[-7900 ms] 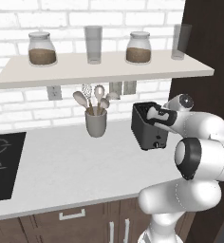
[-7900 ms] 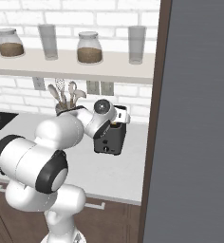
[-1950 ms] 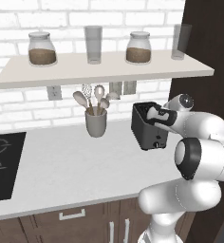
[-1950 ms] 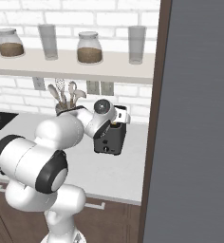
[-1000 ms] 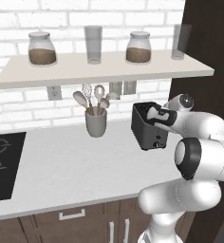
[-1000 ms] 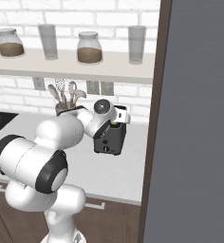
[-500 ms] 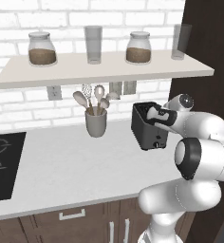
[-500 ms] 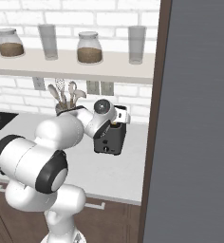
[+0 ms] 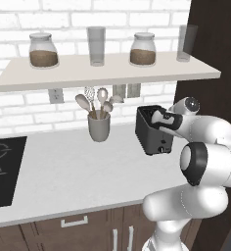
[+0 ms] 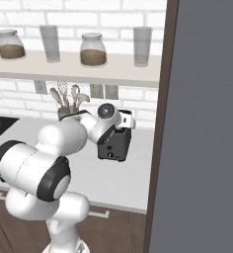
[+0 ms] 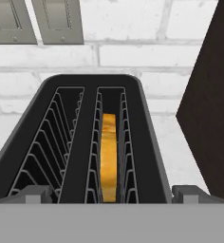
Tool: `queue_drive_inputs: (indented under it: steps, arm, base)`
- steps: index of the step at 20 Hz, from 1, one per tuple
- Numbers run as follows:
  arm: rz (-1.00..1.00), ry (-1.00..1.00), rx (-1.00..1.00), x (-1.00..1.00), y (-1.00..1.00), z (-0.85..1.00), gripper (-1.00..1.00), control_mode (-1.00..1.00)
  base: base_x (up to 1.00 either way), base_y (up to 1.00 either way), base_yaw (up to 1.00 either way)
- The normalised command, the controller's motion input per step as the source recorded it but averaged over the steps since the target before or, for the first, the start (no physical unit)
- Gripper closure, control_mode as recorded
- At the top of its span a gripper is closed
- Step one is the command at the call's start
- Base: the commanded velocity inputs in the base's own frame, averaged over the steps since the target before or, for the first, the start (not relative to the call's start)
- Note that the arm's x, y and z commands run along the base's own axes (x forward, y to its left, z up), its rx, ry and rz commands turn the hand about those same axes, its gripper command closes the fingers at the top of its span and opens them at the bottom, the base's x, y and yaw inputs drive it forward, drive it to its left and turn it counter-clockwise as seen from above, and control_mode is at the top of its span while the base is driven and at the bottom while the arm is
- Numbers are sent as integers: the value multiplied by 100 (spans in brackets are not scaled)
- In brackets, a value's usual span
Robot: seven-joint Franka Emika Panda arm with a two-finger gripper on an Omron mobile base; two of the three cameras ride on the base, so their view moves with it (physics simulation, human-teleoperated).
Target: Start the toaster. Once the lever pops up, take the bread to the plate on the dining counter.
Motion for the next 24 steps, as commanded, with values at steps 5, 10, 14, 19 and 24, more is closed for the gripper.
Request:
queue_drive_inputs:
  steps: [5,10,14,19,24]
  arm:
    - [0,0,0,0,0,0,-100,-100]
    - [0,0,0,0,0,0,-100,-100]
    - [0,0,0,0,0,0,-100,-100]
    - [0,0,0,0,0,0,-100,-100]
    - [0,0,0,0,0,0,-100,-100]
  base:
    - [0,0,0]
    - [0,0,0]
    - [0,0,0]
    - [0,0,0]
    - [0,0,0]
